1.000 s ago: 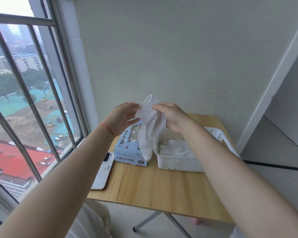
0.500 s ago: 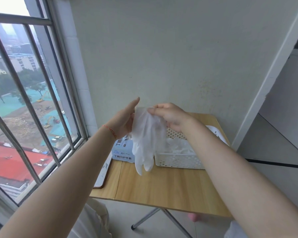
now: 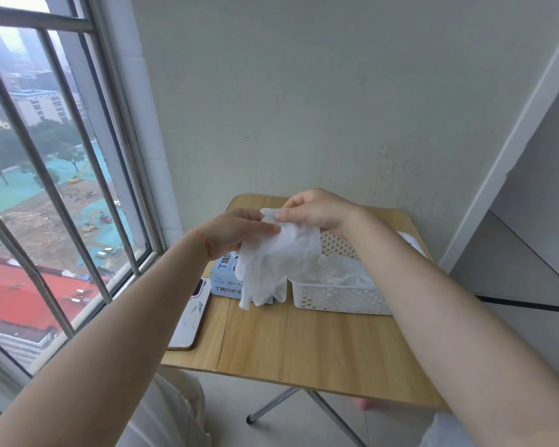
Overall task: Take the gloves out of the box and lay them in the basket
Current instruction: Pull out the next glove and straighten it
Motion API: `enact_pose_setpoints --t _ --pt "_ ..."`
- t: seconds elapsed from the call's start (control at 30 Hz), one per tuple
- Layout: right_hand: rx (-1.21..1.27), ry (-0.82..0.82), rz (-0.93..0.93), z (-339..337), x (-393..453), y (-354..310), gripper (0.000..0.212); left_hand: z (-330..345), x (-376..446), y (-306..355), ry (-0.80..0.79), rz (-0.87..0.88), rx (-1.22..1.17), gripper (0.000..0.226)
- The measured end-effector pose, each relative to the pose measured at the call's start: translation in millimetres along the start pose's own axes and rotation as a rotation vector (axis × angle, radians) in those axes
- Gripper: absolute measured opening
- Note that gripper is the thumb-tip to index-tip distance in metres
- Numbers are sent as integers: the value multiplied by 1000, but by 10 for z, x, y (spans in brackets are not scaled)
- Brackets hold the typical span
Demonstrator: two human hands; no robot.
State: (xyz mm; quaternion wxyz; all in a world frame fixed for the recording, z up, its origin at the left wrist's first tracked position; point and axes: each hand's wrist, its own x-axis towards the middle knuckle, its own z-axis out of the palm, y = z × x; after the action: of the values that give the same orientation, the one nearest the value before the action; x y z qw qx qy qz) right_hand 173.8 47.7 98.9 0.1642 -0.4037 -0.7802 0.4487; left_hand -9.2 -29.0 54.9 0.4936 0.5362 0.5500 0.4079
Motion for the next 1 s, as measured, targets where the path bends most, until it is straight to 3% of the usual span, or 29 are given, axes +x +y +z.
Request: enact_pose_setpoints --t 0.17,0.3,0.37,0.47,0.53,0.6,0.7,0.87,1.0 --pt "78 131 -61 -13 80 -75 10 -73 -29 -107 -81 -82 -38 20" --pt "180 287 -61 36 185 -144 11 -186 -90 -262 -115 -173 81 49" --pt "289 278 -14 68 236 -155 10 -290 -91 -363 -58 -156 -85 61" --pt "508 165 83 98 262 -162 4 -432 -125 -359 33 -49 -383 27" --pt "675 78 141 99 244 -145 9 -481 -129 -272 63 -31 -424 16" --pt "765 21 204 68 220 -78 14 -492 -52 -231 65 -81 -328 26" --pt "706 19 306 -37 125 135 23 -336 137 -188 11 -161 -87 55" --pt "575 92 467 -181 -29 575 18 145 489 -6 32 -223 395 20" --pt "475 247 494 -286 -116 869 9 457 788 78 19 -180 696 22"
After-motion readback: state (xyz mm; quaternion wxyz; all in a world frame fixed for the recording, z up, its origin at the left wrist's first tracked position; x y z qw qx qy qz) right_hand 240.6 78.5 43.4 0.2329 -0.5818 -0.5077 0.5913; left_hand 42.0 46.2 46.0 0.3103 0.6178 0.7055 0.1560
